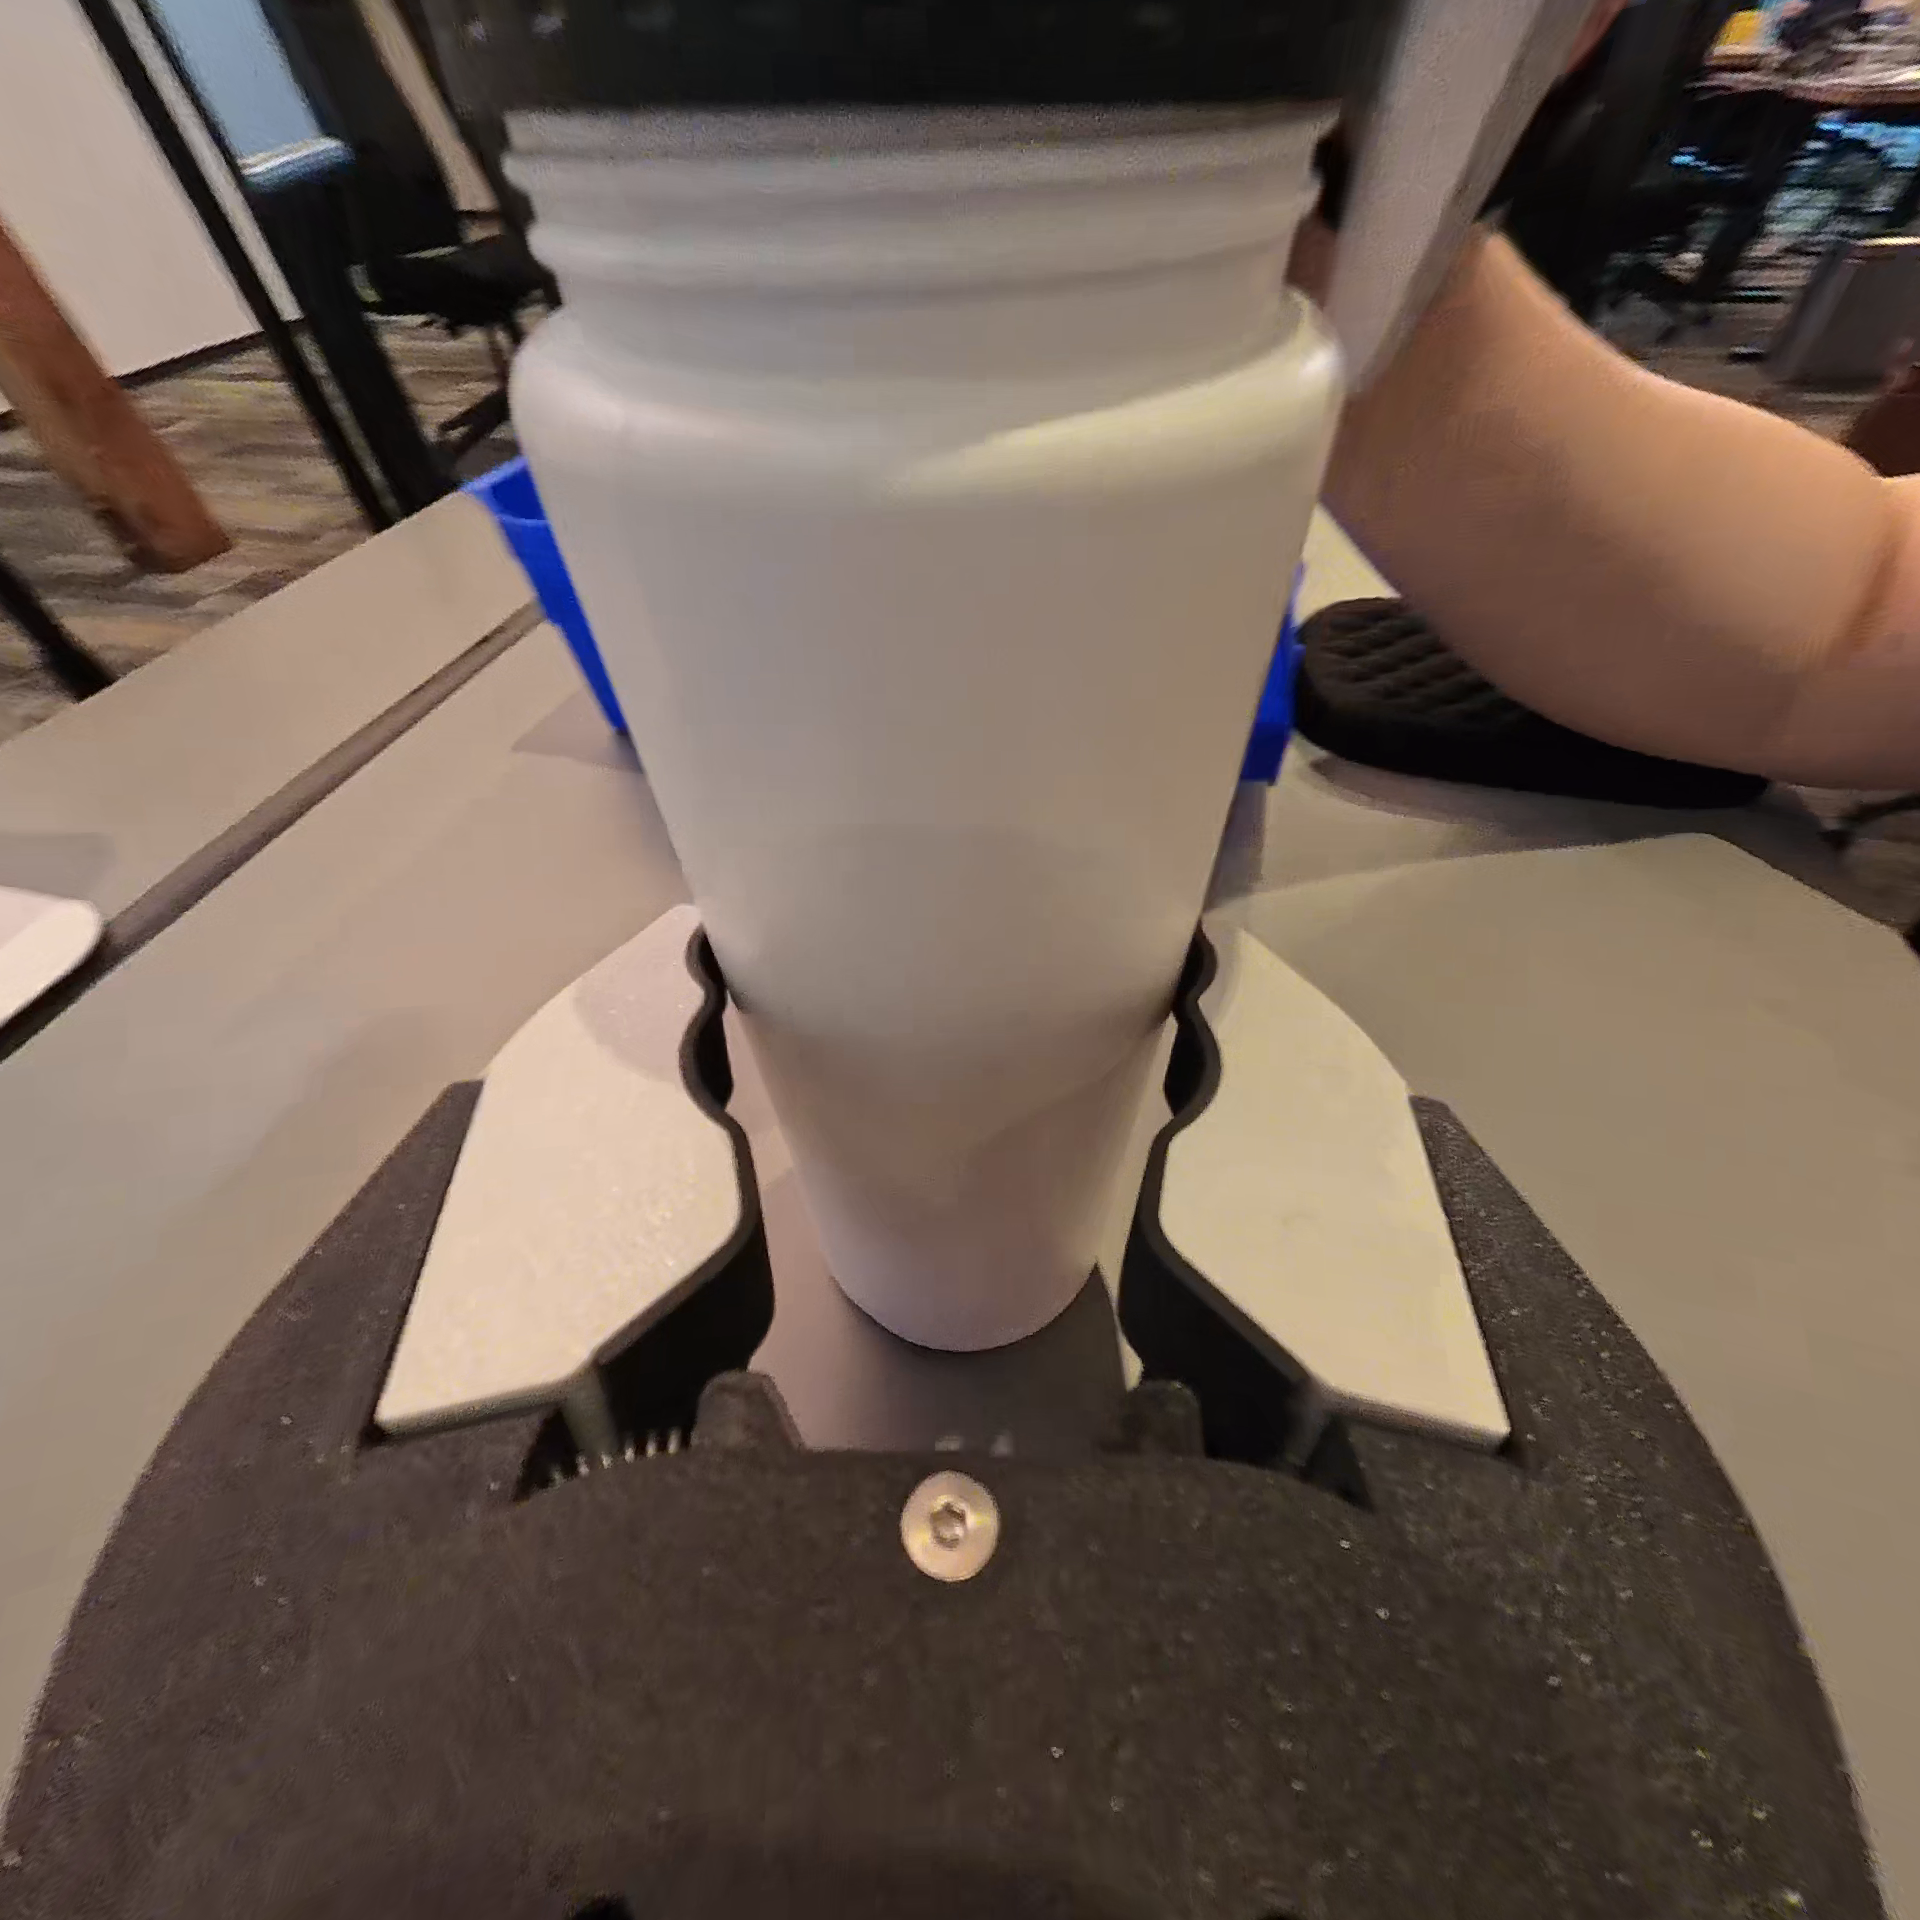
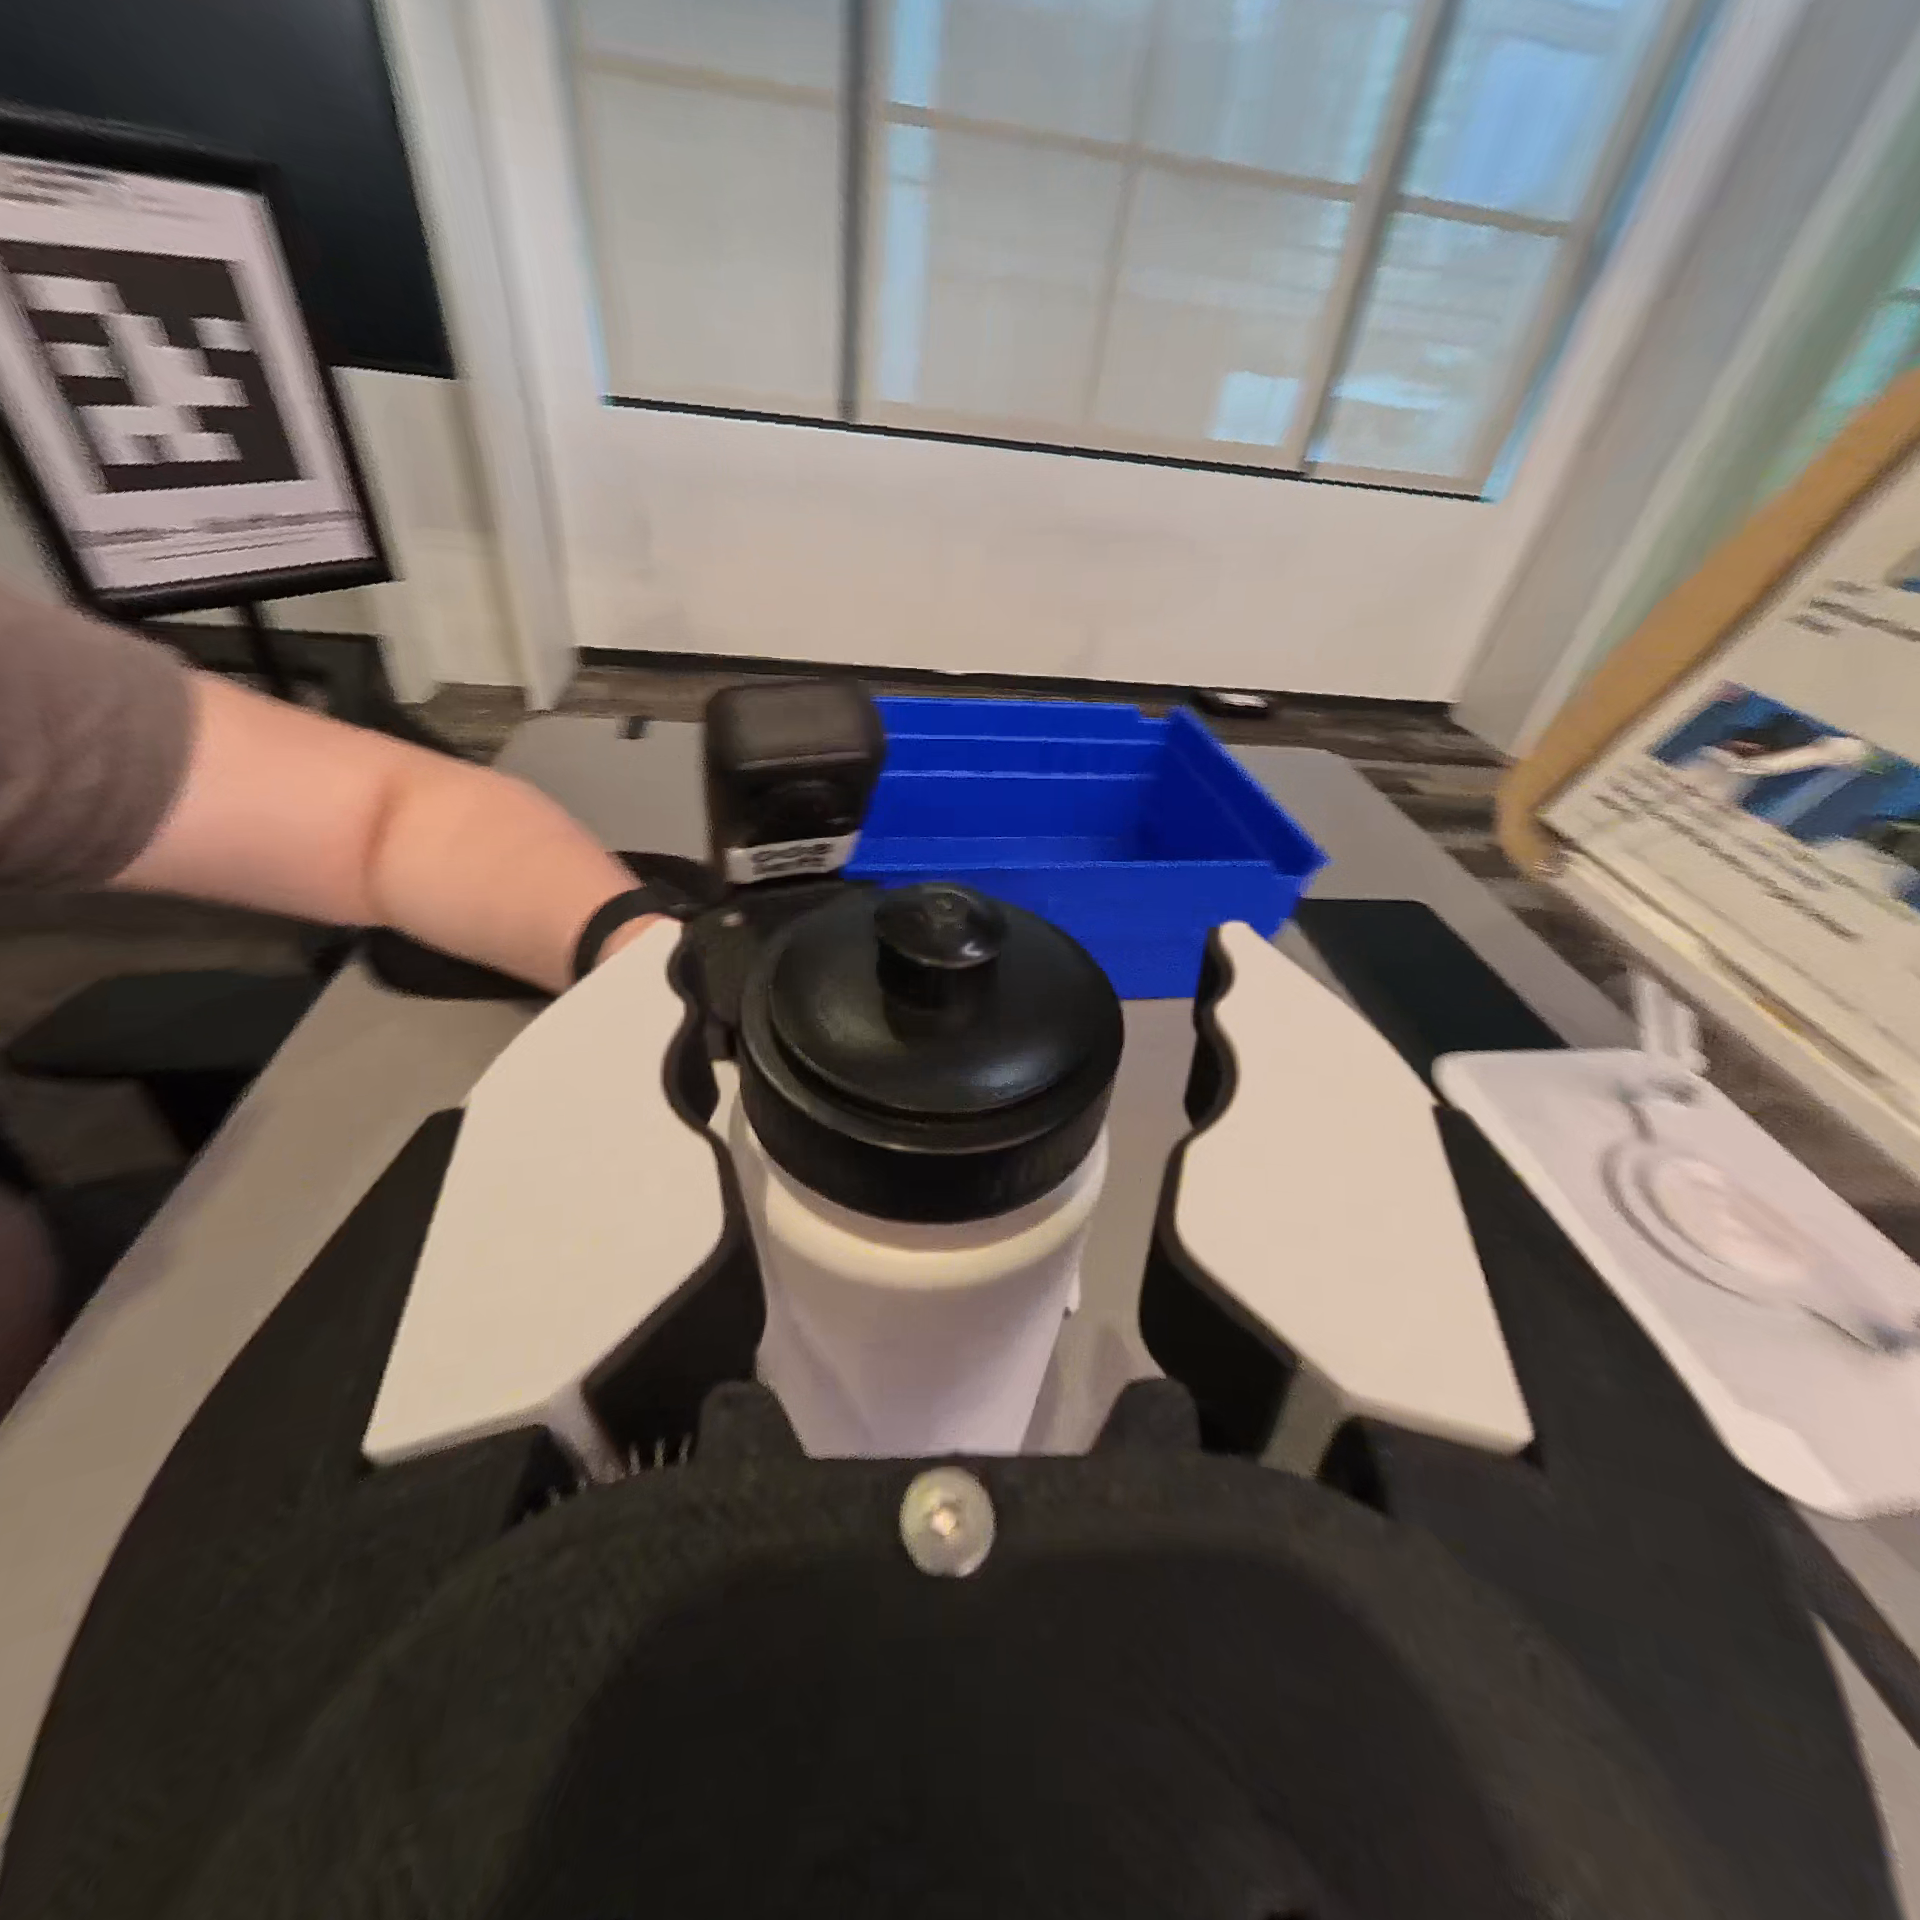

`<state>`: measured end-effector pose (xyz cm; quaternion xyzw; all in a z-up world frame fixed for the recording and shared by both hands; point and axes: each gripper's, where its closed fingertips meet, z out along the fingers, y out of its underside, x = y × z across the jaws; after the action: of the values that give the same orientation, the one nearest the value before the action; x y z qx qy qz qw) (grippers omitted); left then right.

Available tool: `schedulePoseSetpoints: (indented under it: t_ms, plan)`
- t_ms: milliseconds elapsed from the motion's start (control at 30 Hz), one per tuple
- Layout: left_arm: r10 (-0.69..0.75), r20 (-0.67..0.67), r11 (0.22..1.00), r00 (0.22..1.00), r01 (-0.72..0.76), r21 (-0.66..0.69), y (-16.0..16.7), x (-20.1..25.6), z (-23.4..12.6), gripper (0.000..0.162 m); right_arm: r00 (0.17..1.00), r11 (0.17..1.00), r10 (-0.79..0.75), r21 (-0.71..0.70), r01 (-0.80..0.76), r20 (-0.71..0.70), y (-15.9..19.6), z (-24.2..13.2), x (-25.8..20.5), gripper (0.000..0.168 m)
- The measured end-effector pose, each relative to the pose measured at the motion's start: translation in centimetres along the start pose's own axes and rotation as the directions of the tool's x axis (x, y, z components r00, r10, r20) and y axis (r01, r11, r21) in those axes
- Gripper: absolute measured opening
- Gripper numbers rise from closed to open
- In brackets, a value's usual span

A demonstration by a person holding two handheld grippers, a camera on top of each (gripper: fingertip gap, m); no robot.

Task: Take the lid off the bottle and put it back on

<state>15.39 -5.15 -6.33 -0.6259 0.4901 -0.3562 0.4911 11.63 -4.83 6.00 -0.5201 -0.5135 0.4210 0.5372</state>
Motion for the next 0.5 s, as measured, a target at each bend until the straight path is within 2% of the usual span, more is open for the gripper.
schedulePoseSetpoints:
  t_ms: [133, 233, 300, 367, 500]
  plan:
    - [-0.027, 0.092, 1.000, 0.995, 0.027, 0.006, 0.2, -1.8, -0.5, 0.083, 0.966, 0.996, -0.082, -0.044, 0.073, -0.247, -0.4, 0.8, 1.4, 0.090]
    - [-0.041, 0.153, 0.999, 0.987, 0.041, 0.003, 0.3, -2.9, -0.8, 0.083, 0.941, 0.996, -0.004, -0.088, -0.028, -0.339, 0.8, 1.4, 2.1, 0.088]
    - [-0.047, 0.165, 0.999, 0.985, 0.047, 0.002, 0.3, -3.1, -0.9, 0.083, 0.939, 0.990, 0.057, -0.105, -0.098, -0.339, 1.6, 1.6, 2.1, 0.081]
    - [-0.032, 0.152, 0.999, 0.988, 0.033, -0.007, 0.3, -2.9, -0.9, 0.083, 0.952, 0.991, 0.071, -0.088, -0.102, -0.296, 1.4, 1.5, 1.9, 0.075]
    - [-0.008, 0.044, 1.000, 0.999, 0.008, 0.006, 0.2, -1.4, -0.7, 0.083, 0.993, 0.990, 0.057, -0.121, -0.069, -0.102, 1.4, 1.3, 0.4, 0.075]
